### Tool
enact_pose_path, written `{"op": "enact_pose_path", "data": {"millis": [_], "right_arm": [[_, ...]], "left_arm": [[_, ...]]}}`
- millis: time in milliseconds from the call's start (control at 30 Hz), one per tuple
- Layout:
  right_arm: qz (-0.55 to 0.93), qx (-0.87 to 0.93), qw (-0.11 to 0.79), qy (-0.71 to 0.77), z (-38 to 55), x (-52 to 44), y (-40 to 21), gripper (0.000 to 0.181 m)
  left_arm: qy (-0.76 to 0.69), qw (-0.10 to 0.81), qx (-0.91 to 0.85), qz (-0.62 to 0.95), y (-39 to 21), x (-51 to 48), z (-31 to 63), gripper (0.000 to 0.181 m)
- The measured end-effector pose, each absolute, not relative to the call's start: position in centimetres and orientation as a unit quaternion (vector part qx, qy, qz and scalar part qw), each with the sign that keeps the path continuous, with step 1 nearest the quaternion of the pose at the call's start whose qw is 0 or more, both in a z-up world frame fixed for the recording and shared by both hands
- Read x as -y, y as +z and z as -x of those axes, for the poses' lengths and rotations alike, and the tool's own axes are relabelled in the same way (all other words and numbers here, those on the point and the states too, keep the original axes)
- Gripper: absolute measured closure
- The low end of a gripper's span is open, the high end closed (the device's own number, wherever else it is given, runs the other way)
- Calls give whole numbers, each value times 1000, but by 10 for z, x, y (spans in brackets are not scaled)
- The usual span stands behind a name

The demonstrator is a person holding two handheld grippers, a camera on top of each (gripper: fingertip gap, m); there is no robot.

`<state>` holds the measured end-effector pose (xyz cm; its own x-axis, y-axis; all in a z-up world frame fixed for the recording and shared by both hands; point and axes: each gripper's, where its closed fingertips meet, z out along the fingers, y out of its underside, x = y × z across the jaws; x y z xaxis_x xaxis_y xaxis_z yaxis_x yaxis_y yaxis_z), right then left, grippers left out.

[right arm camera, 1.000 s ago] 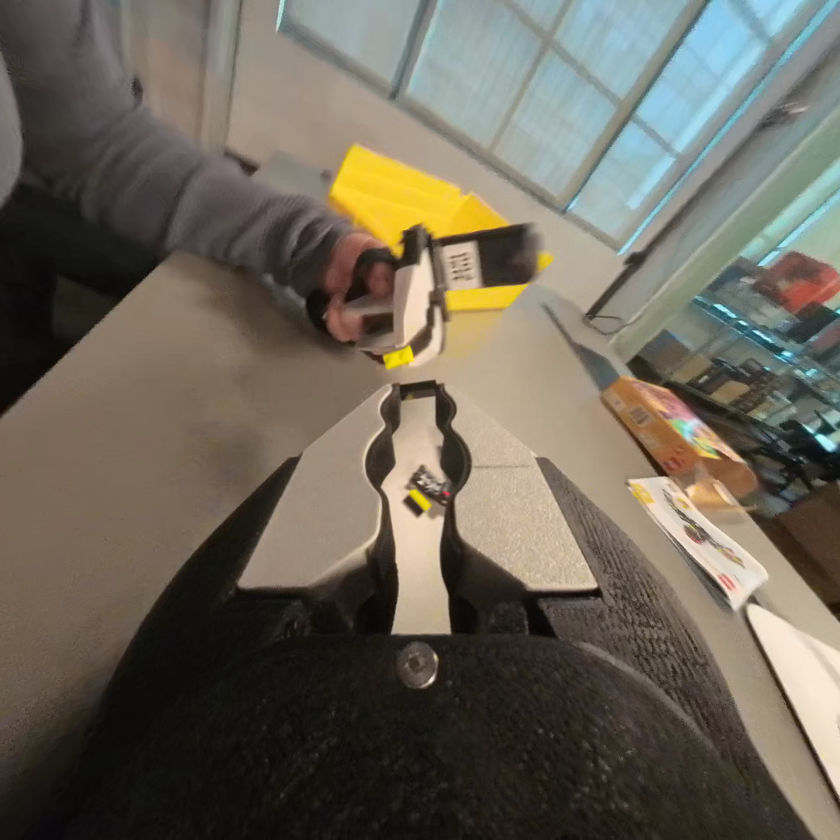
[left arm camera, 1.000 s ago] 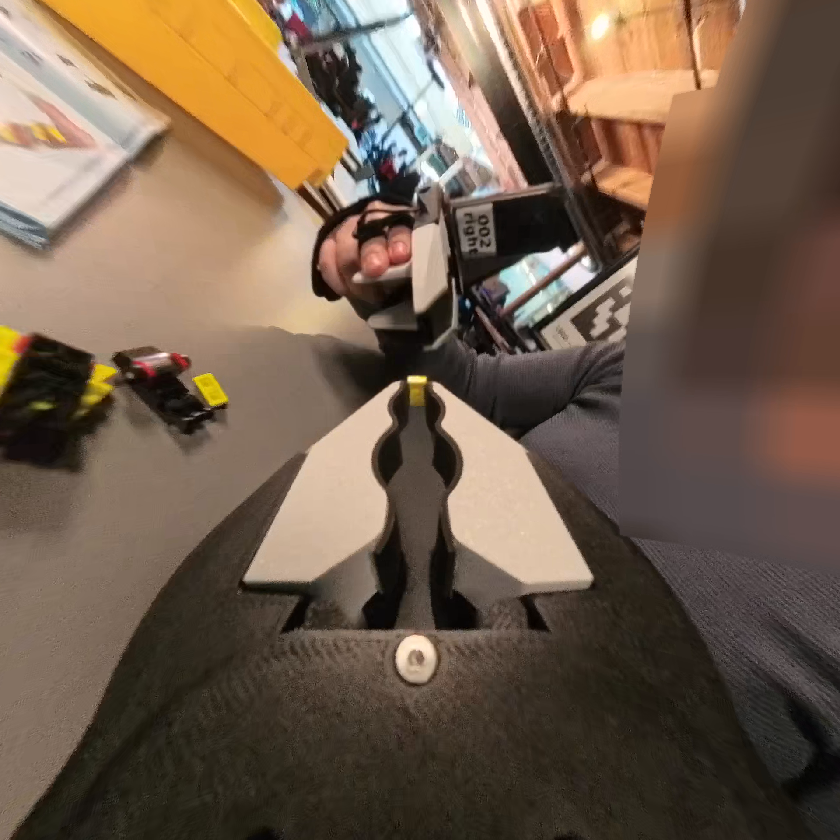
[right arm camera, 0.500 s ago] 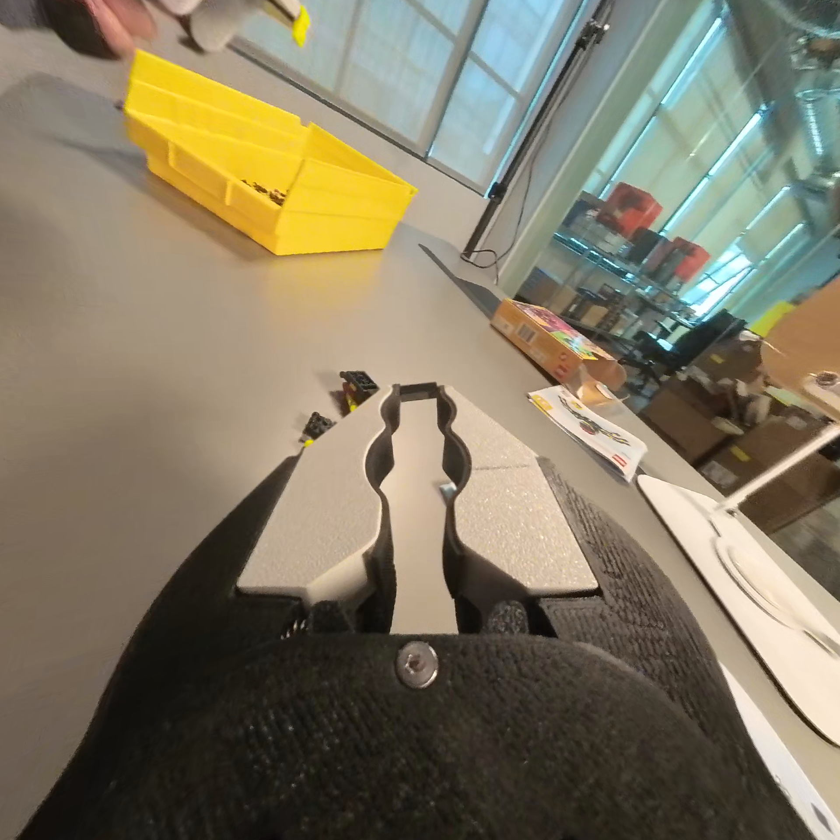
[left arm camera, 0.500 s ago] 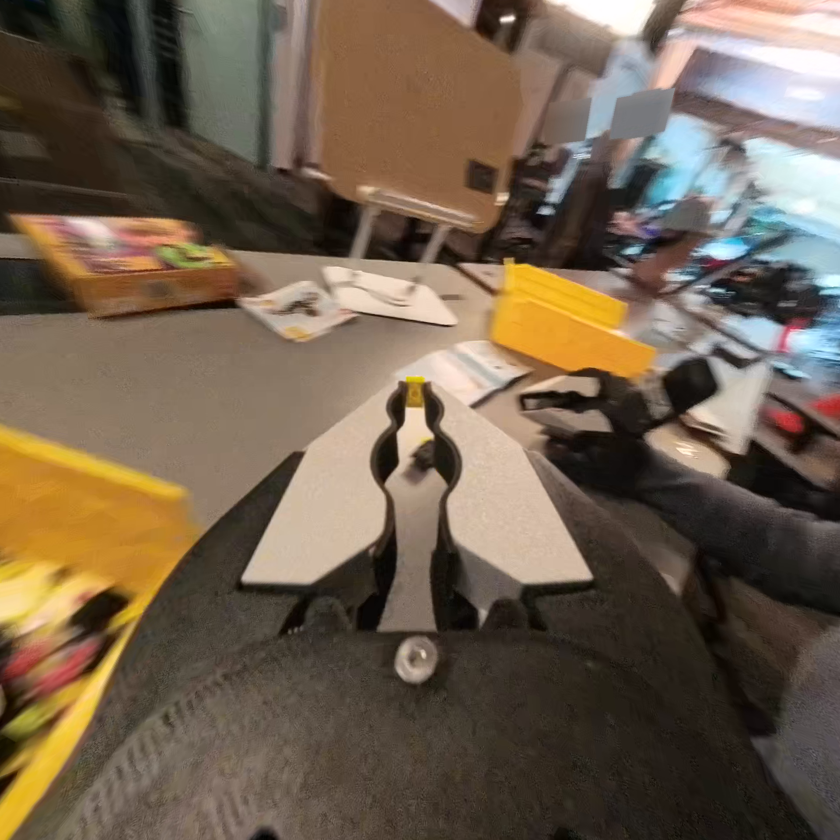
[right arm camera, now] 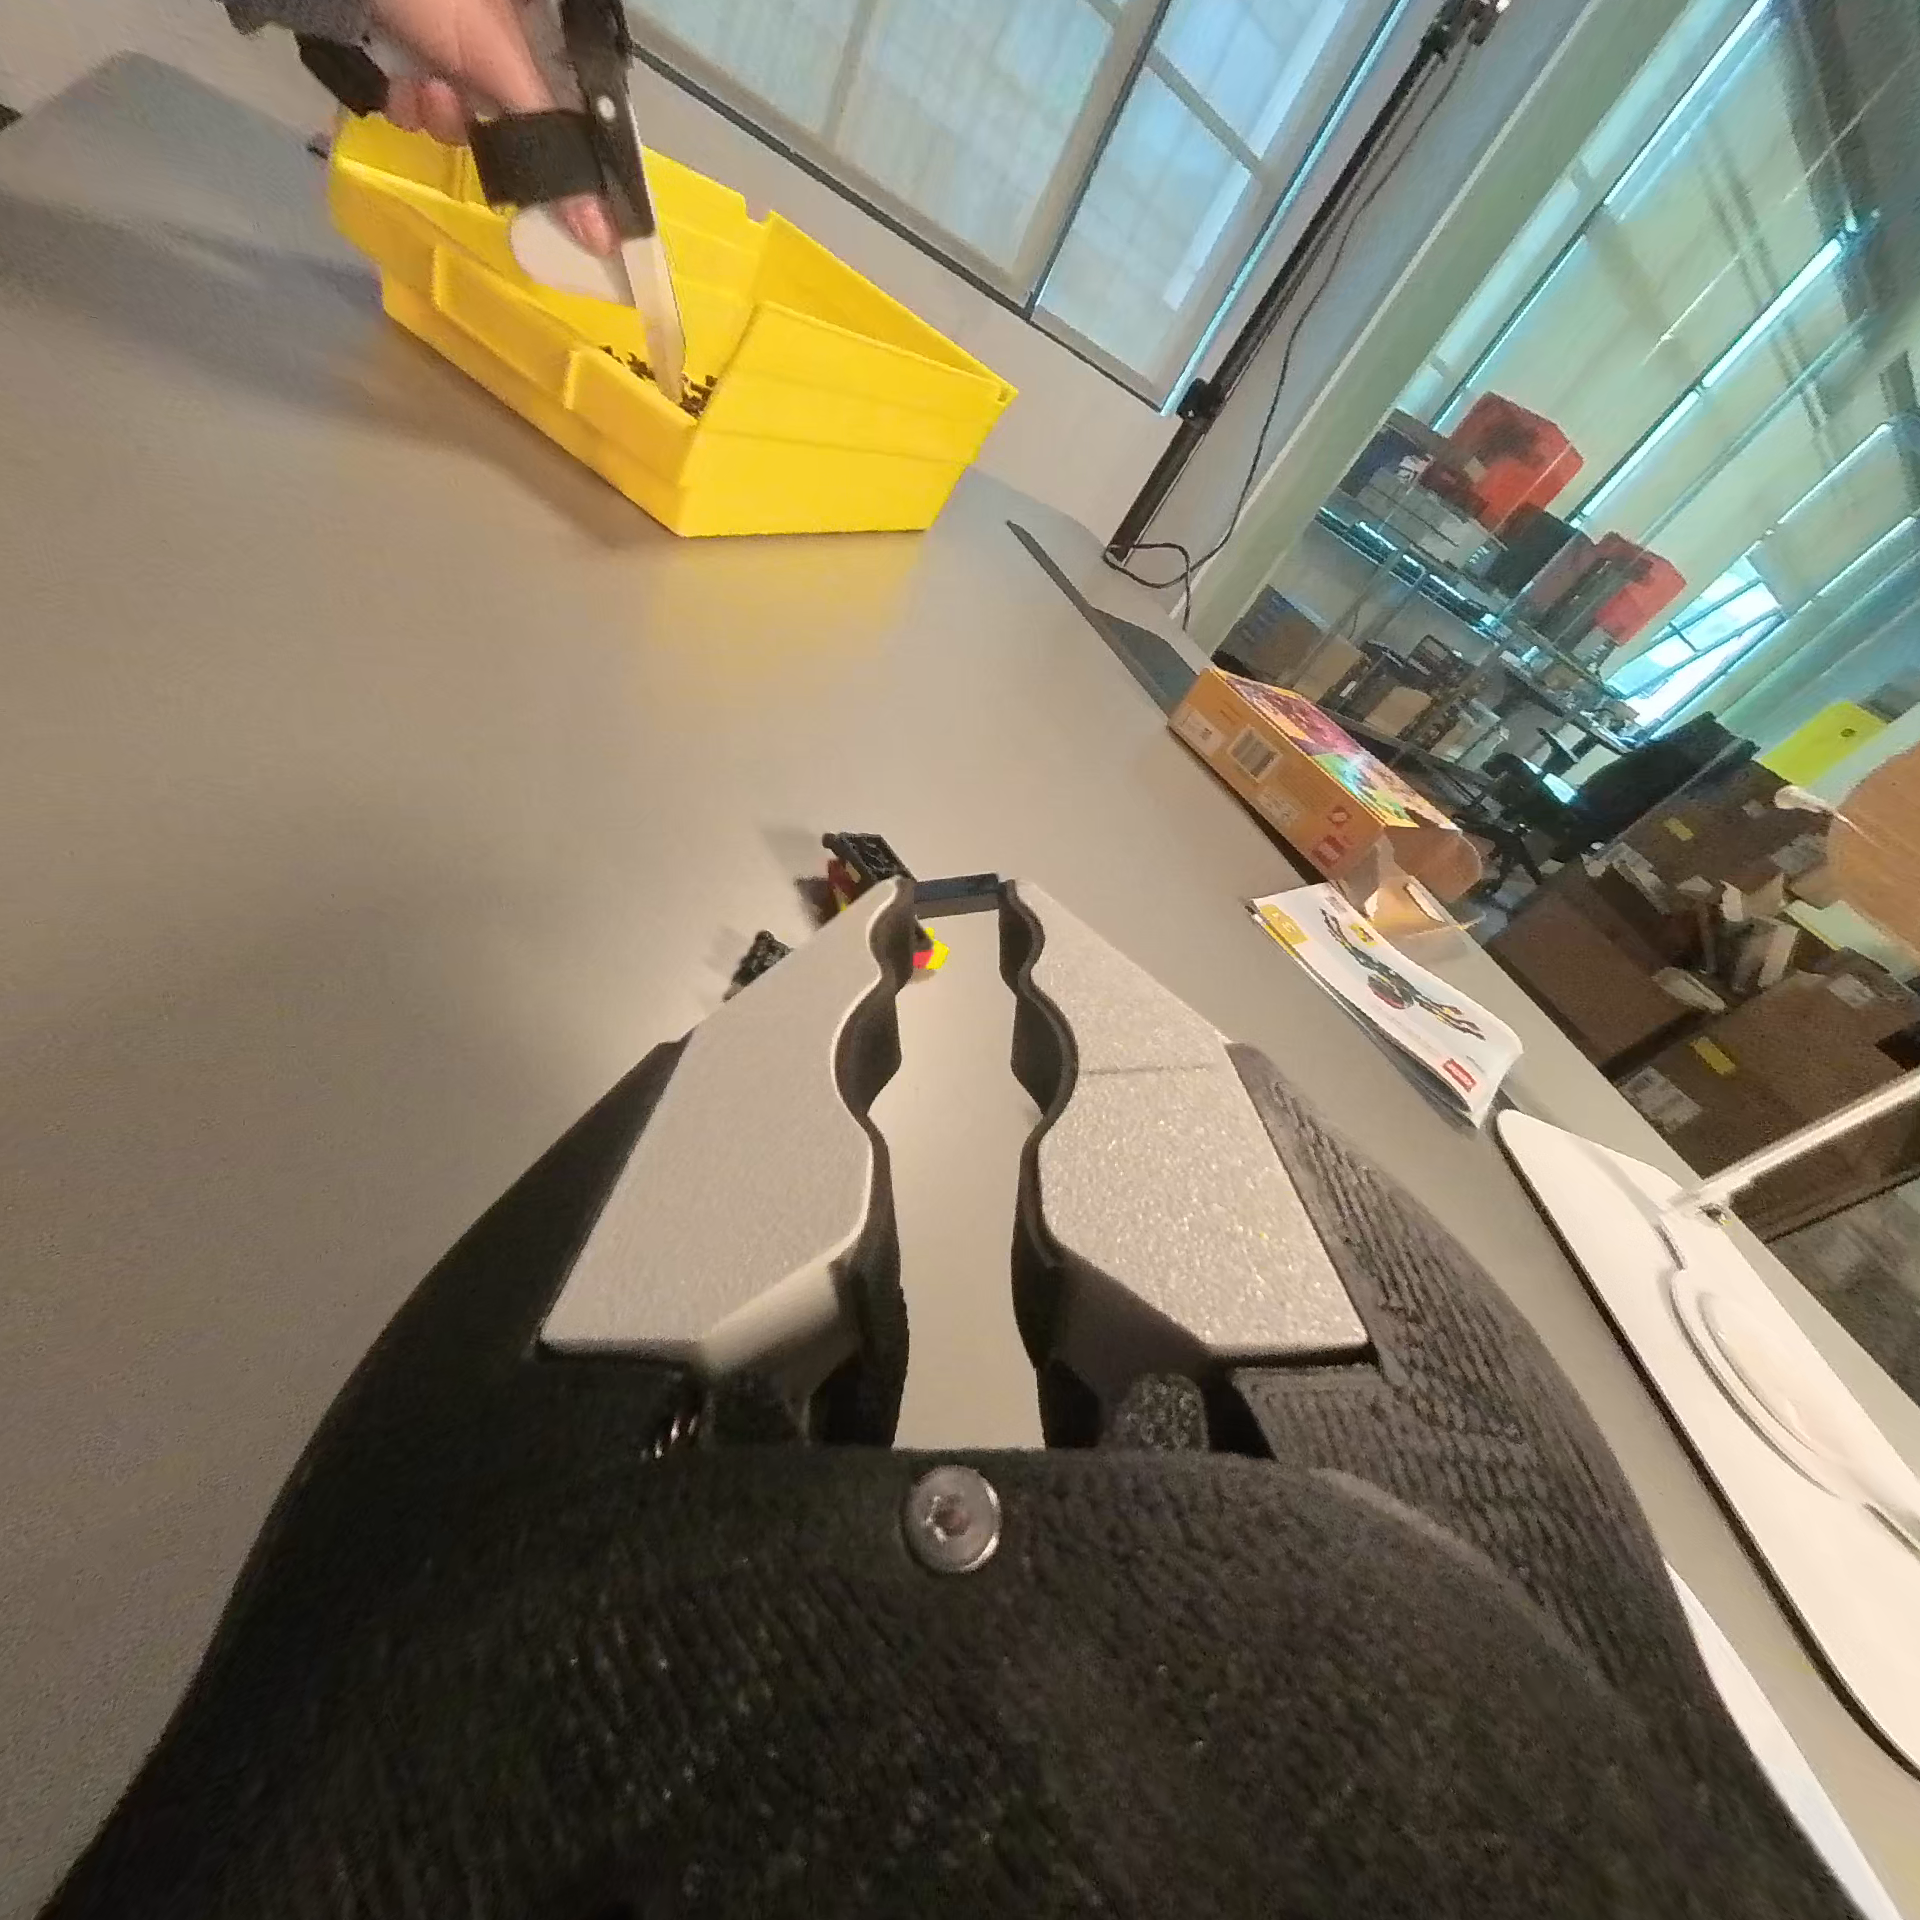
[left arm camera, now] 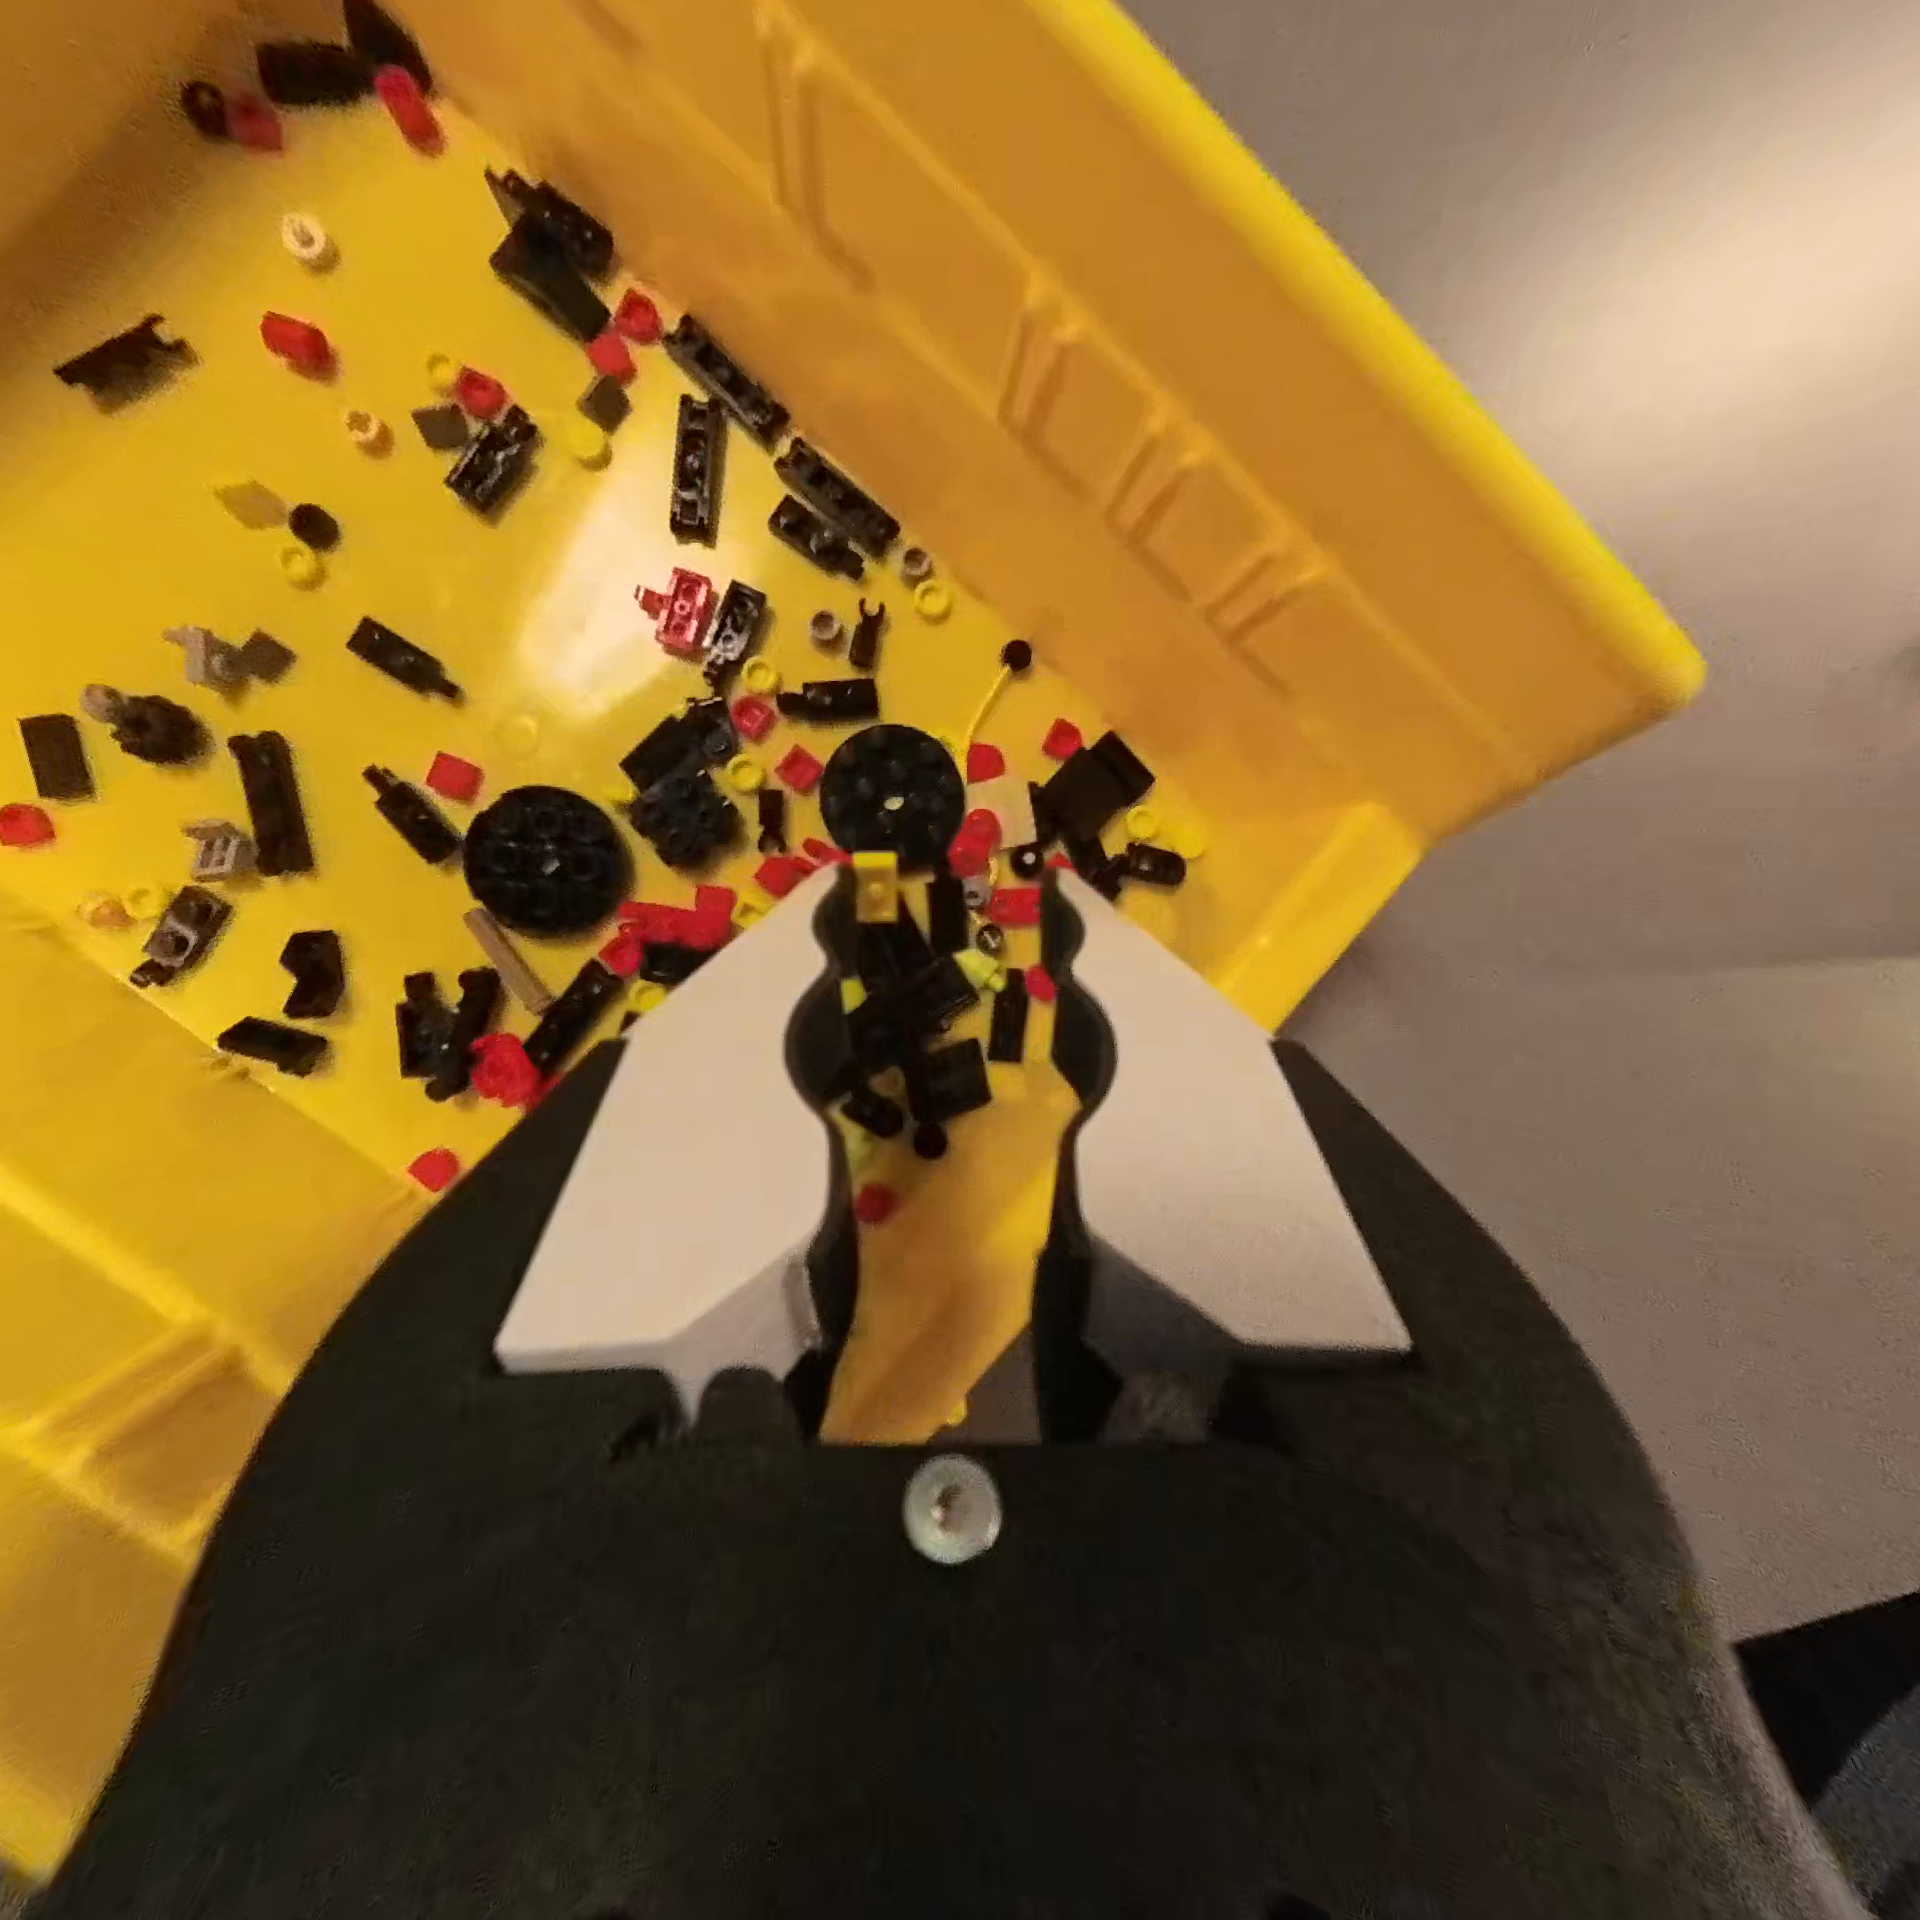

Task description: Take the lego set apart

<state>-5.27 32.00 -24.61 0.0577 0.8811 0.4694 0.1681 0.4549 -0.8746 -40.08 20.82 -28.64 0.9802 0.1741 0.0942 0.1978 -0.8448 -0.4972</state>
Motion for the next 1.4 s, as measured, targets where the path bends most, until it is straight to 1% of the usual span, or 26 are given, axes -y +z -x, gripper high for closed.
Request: {"op": "enact_pose_path", "data": {"millis": [133, 267, 400, 500, 700, 733, 767, 833, 867, 900, 967, 1033, 1133, 1267, 1333, 1400], "right_arm": [[421, 619, 587, 308, 54, -318, -246, 168], [421, 615, 580, 328, 55, -315, -243, 168], [422, 615, 577, 332, 56, -313, -243, 168], [421, 616, 577, 333, 56, -313, -244, 168], [421, 619, 574, 333, 57, -312, -244, 168], [420, 618, 576, 332, 57, -312, -244, 168], [419, 616, 579, 331, 57, -312, -243, 168], [406, 613, 589, 336, 58, -308, -240, 168], [394, 615, 594, 337, 59, -303, -238, 168], [381, 620, 599, 334, 60, -298, -237, 168], [352, 630, 610, 328, 61, -286, -234, 168], [316, 638, 624, 324, 63, -270, -229, 168], [265, 661, 635, 298, 66, -247, -231, 168], [220, 682, 638, 281, 70, -226, -236, 167], [210, 686, 640, 276, 71, -221, -237, 167], [200, 692, 640, 266, 72, -219, -239, 167]], "left_arm": [[-11, 221, 123, 967, -294, -202, 412, 130], [-50, 176, 142, 973, -300, -191, 408, 124], [-180, 184, 194, 947, -294, -196, 394, 121], [-247, 191, 239, 920, -288, -202, 396, 120], [-202, 213, 251, 922, -284, -210, 418, 109], [-202, 237, 247, 918, -277, -217, 418, 109], [-199, 282, 243, 907, -264, -226, 418, 109], [-219, 420, 207, 856, -210, -247, 394, 108], [-234, 482, 171, 827, -181, -250, 368, 108], [-246, 522, 130, 806, -159, -249, 337, 110], [-275, 554, 41, 785, -141, -242, 260, 116], [-331, 519, -51, 787, -155, -231, 177, 122], [-445, 445, -126, 767, -183, -217, 89, 122], [-527, 401, -135, 737, -208, -223, 55, 131], [-519, 389, -133, 749, -224, -229, 54, 146], [-497, 398, -148, 756, -231, -231, 55, 151]]}}
